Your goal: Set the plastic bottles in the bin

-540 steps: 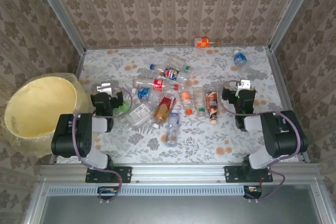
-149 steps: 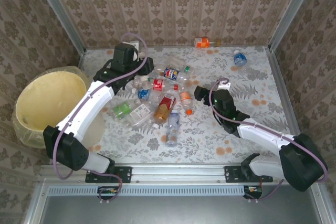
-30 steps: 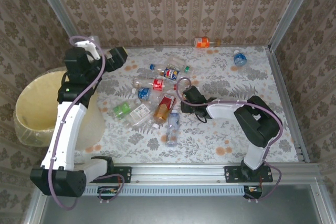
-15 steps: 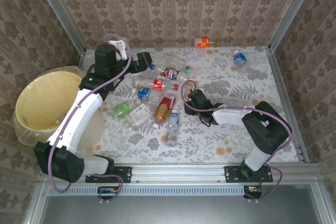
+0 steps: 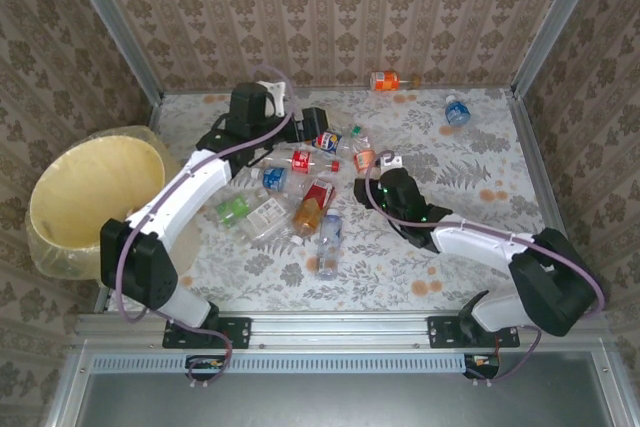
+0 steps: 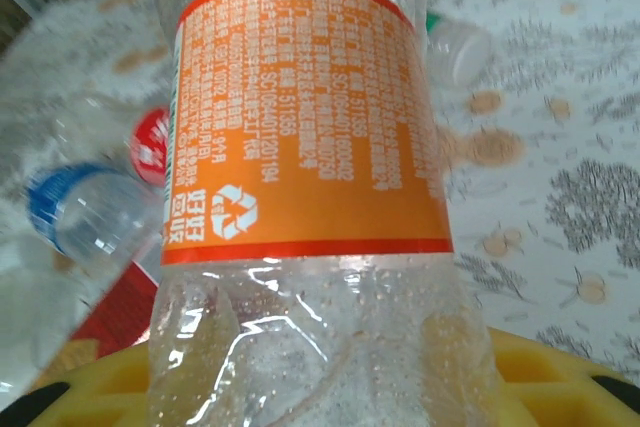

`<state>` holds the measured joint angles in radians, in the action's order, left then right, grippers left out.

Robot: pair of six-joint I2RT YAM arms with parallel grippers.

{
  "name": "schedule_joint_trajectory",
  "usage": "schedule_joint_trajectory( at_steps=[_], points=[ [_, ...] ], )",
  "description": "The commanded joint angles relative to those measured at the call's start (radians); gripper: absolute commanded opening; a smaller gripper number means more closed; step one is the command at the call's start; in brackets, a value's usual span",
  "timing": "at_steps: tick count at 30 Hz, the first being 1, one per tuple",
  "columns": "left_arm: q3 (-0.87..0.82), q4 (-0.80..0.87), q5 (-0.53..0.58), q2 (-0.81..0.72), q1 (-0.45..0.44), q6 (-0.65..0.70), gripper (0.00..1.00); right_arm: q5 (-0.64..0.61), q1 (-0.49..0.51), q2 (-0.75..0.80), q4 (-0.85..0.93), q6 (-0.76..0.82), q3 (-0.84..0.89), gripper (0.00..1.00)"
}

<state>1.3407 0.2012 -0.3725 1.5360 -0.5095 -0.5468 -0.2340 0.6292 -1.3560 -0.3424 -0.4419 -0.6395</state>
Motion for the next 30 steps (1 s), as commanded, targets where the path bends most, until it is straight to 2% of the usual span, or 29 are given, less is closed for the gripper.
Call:
schedule_joint_trajectory(
  at_steps=[1, 4, 6, 9, 12, 16, 22, 26, 30],
  points=[
    [0.052, -0.065, -0.087, 0.040, -0.041, -0.022, 1.00, 0.046, 0.003, 0.050, -0.152, 0.022, 0.026, 0.39],
    [0.030, -0.119, -0.093, 0.069, -0.080, -0.040, 1.00, 0.069, 0.003, 0.073, -0.186, 0.020, 0.027, 0.39],
    [-0.039, -0.237, -0.101, 0.072, -0.095, -0.078, 1.00, 0.078, 0.003, 0.083, -0.198, 0.018, 0.026, 0.39],
    [-0.114, -0.435, -0.196, 0.087, -0.102, -0.147, 1.00, 0.107, 0.003, 0.087, -0.218, 0.016, 0.023, 0.39],
    [-0.099, -0.443, -0.232, 0.114, -0.117, -0.142, 1.00, 0.105, 0.003, 0.086, -0.270, 0.003, 0.034, 0.39],
    [-0.107, -0.408, -0.155, 0.126, -0.148, -0.122, 1.00, 0.112, 0.003, 0.077, -0.343, 0.001, 0.040, 0.39],
    [-0.090, -0.461, -0.233, 0.157, -0.157, -0.135, 1.00, 0.157, 0.003, 0.040, -0.322, 0.046, -0.020, 0.41],
    [-0.095, -0.481, -0.248, 0.158, -0.158, -0.135, 0.92, 0.168, 0.003, 0.034, -0.290, 0.061, -0.047, 0.42],
    [-0.073, -0.472, -0.292, 0.171, -0.157, -0.130, 0.77, 0.173, 0.003, 0.040, -0.274, 0.067, -0.051, 0.42]
  ],
)
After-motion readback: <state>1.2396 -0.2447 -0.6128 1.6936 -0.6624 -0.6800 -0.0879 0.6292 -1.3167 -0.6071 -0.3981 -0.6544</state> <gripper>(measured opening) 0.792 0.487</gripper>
